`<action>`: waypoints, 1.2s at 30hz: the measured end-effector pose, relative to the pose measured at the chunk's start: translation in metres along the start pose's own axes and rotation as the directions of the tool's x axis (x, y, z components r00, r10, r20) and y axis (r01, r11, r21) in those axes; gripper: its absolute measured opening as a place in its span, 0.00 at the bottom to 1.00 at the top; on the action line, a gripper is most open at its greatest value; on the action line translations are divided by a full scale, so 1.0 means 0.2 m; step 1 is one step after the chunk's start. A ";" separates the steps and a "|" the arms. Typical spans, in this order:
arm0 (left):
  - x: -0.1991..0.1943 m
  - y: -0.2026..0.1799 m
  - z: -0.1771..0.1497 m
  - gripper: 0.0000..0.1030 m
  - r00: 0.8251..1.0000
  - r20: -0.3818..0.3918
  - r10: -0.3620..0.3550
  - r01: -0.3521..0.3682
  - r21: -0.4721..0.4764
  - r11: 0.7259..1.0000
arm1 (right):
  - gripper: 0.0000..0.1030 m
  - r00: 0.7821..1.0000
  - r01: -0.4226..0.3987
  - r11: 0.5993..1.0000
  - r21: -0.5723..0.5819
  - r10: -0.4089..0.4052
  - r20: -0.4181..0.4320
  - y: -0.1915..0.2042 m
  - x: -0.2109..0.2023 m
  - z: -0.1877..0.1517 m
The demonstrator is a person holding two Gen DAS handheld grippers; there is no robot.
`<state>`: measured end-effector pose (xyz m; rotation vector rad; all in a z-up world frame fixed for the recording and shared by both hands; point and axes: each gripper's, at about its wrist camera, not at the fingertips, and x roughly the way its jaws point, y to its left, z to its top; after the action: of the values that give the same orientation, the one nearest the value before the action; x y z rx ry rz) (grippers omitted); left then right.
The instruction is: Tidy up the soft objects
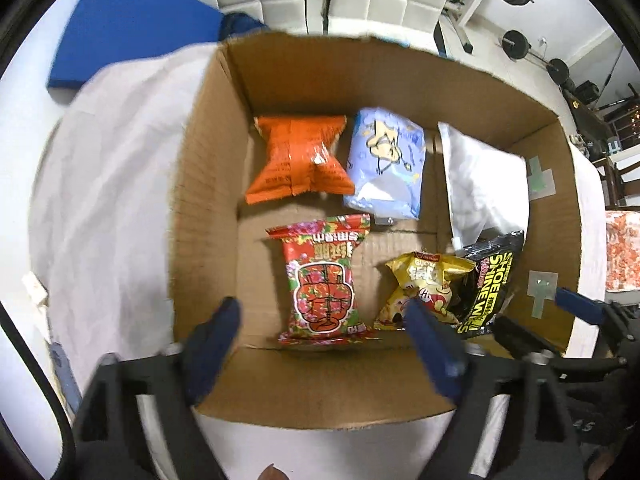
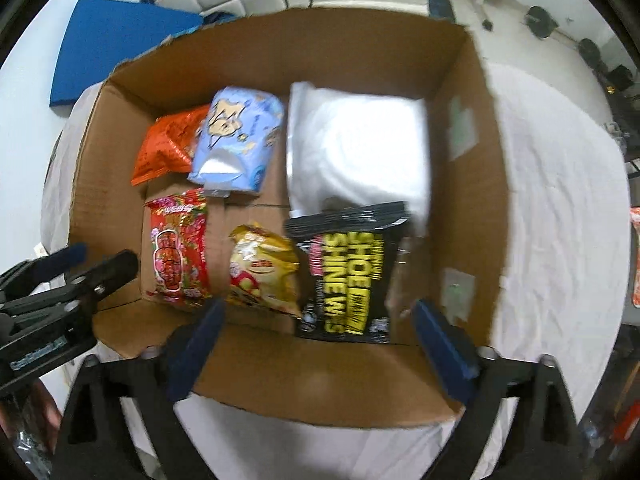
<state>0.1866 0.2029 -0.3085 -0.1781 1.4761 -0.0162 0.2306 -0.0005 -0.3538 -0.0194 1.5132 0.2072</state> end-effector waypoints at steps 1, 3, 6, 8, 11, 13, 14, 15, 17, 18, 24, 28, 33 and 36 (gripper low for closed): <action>-0.03 0.00 0.00 0.89 1.000 0.012 0.006 -0.006 0.004 1.000 | 1.00 1.000 0.004 1.000 0.008 -0.004 0.010 -0.02 -0.02 -0.01; -0.08 0.00 -0.03 0.93 0.999 0.041 0.028 -0.028 0.008 1.000 | 1.00 1.000 0.010 1.000 0.017 -0.011 0.024 -0.05 -0.08 -0.04; -0.13 0.00 0.03 0.96 0.997 0.067 0.034 -0.034 -0.001 0.999 | 1.00 0.998 0.024 1.000 0.021 -0.025 0.061 -0.08 -0.18 -0.07; -0.13 0.01 0.04 0.96 0.996 0.081 0.030 -0.029 -0.012 1.000 | 1.00 0.996 0.032 0.999 0.019 -0.033 0.083 -0.09 -0.23 -0.09; -0.19 0.00 0.01 0.96 0.994 0.109 0.030 -0.028 -0.012 1.000 | 1.00 0.993 0.037 0.999 0.021 -0.039 0.108 -0.10 -0.31 -0.12; -0.25 -0.02 -0.01 0.96 0.990 0.137 0.038 -0.037 -0.006 0.999 | 1.00 0.992 0.031 0.999 0.027 -0.034 0.119 -0.12 -0.36 -0.14; -0.27 -0.03 -0.02 0.96 0.988 0.147 0.041 -0.041 -0.004 0.999 | 1.00 0.992 0.027 0.999 0.028 -0.030 0.123 -0.12 -0.37 -0.15; -0.31 -0.04 -0.03 0.96 0.986 0.164 0.041 -0.041 -0.002 0.999 | 1.00 0.992 0.025 0.999 0.030 -0.028 0.126 -0.13 -0.39 -0.16; -0.38 -0.06 -0.04 0.96 0.980 0.194 0.049 -0.050 0.002 0.999 | 1.00 0.990 0.018 0.999 0.032 -0.023 0.136 -0.13 -0.43 -0.17; -0.42 -0.06 -0.05 0.96 0.976 0.210 0.049 -0.051 0.003 0.999 | 1.00 0.989 0.019 0.999 0.031 -0.023 0.146 -0.14 -0.47 -0.18; -0.68 -0.12 -0.13 0.96 0.957 0.290 0.029 -0.034 0.013 0.999 | 1.00 0.975 -0.005 0.999 0.037 -0.004 0.220 -0.17 -0.73 -0.28; -0.85 -0.17 -0.22 0.99 0.939 0.342 0.032 -0.045 0.032 0.998 | 1.00 0.959 -0.006 0.999 0.037 -0.005 0.283 -0.19 -0.98 -0.41; -1.06 -0.23 -0.35 1.00 0.917 0.398 0.009 -0.026 0.039 0.999 | 1.00 0.942 0.015 0.999 0.032 -0.025 0.335 -0.21 -1.24 -0.59; -1.17 -0.26 -0.42 1.00 0.909 0.416 0.005 -0.024 0.041 0.999 | 1.00 0.931 0.022 0.999 0.030 -0.031 0.363 -0.22 -1.38 -0.69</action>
<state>0.0852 0.1701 -0.0784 -0.1239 1.0486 0.0011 0.0893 -0.0979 -0.0944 0.0178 1.1445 0.1594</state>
